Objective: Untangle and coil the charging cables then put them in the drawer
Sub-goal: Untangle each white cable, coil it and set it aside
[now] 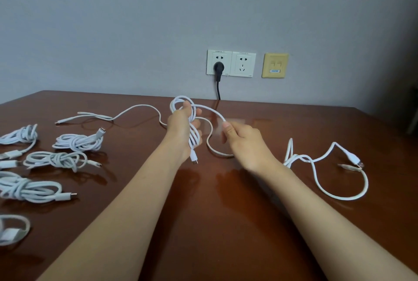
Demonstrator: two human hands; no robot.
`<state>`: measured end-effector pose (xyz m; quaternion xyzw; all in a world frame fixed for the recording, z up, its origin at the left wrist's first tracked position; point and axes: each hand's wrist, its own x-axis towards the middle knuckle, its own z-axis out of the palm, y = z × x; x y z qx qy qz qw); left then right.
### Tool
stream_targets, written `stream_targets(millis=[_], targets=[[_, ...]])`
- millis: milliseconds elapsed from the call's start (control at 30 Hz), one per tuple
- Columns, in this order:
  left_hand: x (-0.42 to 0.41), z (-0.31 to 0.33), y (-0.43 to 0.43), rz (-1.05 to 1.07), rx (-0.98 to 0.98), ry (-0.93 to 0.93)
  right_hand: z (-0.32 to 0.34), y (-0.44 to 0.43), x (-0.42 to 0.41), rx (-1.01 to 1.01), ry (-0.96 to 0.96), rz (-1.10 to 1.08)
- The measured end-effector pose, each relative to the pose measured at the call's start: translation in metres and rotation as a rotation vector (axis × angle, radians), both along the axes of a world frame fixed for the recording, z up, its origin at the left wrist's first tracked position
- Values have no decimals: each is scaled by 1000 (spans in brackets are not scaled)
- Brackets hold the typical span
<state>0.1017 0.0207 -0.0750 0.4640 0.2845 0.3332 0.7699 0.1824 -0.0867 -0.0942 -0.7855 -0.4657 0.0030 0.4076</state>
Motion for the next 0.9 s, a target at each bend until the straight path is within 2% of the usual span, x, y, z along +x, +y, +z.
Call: stream_targets(millis=[133,333,433,567,667,900], targets=[[6,-4,-5,-18,73,80,-3,6,-13,-18,-34,52],[11,-10,-7,-92,143,107,-1,5,-18,-15,-51,68],[13,-11,-12,-120,196,135,1,7,-17,0,-6,60],[11,-6,-20,-160,250,115,2,5,-9,-3,149,0],[15,-8,-23,-154,431,209,3,2,-3,-34,227,-44],[14,-7,-20,-123,535,315,4,-1,-2,-164,65,26]])
